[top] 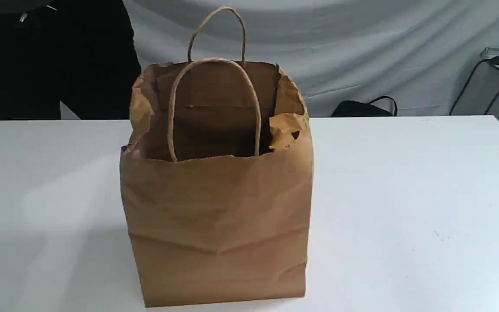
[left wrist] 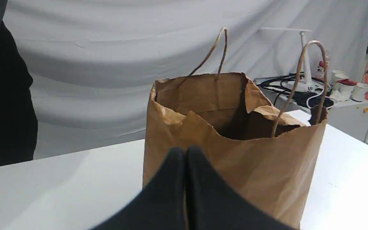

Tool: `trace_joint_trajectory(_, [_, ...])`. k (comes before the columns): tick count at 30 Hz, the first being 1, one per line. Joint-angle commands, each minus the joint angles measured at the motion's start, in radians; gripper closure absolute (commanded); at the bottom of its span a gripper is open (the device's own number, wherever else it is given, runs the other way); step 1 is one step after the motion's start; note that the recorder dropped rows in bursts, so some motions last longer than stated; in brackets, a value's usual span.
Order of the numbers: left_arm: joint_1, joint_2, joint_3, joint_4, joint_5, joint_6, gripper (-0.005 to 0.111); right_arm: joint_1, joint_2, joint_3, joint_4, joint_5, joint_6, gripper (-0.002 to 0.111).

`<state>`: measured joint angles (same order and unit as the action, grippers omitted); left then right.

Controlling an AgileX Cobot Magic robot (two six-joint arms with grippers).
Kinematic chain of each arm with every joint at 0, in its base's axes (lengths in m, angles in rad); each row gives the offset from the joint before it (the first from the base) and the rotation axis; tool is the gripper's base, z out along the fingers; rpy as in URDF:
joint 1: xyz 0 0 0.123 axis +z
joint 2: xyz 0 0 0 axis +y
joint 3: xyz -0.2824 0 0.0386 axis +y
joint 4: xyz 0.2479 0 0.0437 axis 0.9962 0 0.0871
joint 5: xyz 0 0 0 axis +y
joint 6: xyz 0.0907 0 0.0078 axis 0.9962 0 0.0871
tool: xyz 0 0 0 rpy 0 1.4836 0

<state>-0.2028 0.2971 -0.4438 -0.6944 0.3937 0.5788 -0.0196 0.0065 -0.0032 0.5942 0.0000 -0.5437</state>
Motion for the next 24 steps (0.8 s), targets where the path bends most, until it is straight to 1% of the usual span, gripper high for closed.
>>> trace_joint_trajectory(1, [-0.006,-0.004,0.008,-0.004,-0.002,0.002,0.107,-0.006,-0.007,0.003,-0.006,0.02,-0.002,0.108])
trace_joint_trajectory(3, [-0.006,-0.004,0.008,-0.004,-0.002,0.002,0.107,-0.006,-0.007,0.003,-0.04,0.045,0.003,0.108])
trace_joint_trajectory(5, [-0.006,-0.004,0.008,-0.004,-0.002,0.002,0.107,-0.006,-0.007,0.003,-0.145,0.072,0.064,0.108])
trace_joint_trajectory(8, [-0.006,-0.004,0.008,-0.004,-0.002,0.002,0.107,-0.006,-0.007,0.003,-0.419,0.113,0.325,0.108])
trace_joint_trajectory(11, [-0.006,-0.004,0.008,-0.004,-0.002,0.002,0.107,-0.006,-0.007,0.003,-0.626,0.162,0.544,0.108])
trace_joint_trajectory(12, [-0.006,-0.004,0.008,-0.004,-0.002,0.002,0.107,-0.006,-0.007,0.003,-0.667,0.176,0.593,0.108])
trace_joint_trajectory(17, [-0.006,-0.004,0.008,-0.004,-0.002,0.002,0.107,-0.006,-0.007,0.003,-0.681,0.191,0.614,0.108])
trace_joint_trajectory(22, [-0.006,-0.004,0.008,-0.004,-0.002,0.002,0.107,-0.006,-0.007,0.003,-0.6,0.2,0.614,0.108])
trace_joint_trajectory(24, [-0.006,-0.004,0.008,-0.004,-0.002,0.002,0.107,-0.006,-0.007,0.003,-0.6,0.2,0.614,0.108])
